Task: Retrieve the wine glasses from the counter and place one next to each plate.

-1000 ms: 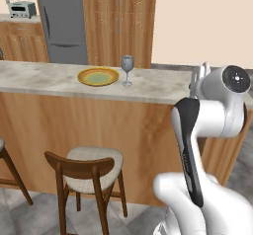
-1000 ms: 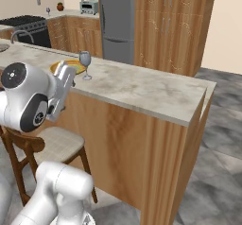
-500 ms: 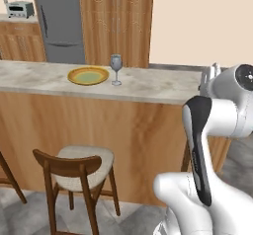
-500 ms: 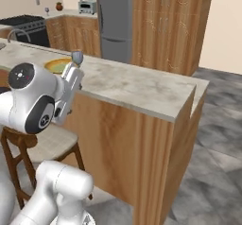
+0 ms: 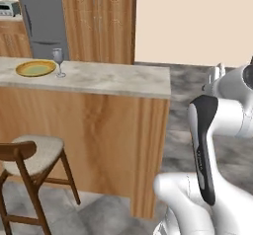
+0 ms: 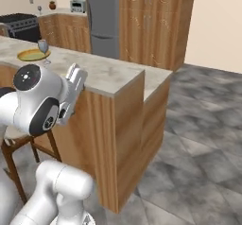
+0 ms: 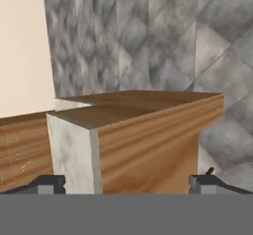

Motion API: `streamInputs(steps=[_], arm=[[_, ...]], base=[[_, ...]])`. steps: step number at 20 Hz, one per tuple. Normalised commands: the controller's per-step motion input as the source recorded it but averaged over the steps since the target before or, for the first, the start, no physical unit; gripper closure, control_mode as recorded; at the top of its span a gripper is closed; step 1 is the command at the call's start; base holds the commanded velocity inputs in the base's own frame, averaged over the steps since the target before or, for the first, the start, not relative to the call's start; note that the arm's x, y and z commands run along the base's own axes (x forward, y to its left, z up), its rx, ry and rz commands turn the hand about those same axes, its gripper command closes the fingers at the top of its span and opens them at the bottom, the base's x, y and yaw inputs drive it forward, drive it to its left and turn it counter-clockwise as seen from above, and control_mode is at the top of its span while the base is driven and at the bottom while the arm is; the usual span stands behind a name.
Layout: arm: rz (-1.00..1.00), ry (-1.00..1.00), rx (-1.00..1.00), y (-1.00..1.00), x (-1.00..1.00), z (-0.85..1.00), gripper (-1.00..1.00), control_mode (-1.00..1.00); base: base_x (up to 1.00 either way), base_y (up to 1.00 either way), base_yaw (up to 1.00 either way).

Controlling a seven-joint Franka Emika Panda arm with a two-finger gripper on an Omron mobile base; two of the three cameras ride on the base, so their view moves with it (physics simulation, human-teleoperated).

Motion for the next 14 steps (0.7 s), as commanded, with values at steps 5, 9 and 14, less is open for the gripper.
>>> streamInputs(steps=[5,9,14], arm=[[0.0,0.0,0.0,0.0,0.0,0.0,-1.0,1.0],[0.0,0.0,0.0,0.0,0.0,0.0,-1.0,1.0],[0.0,0.0,0.0,0.0,0.0,0.0,-1.0,1.0]], base=[[-0.82,-1.0,0.0],[-0.2,-1.0,0.0],[0.79,-1.0,0.18]])
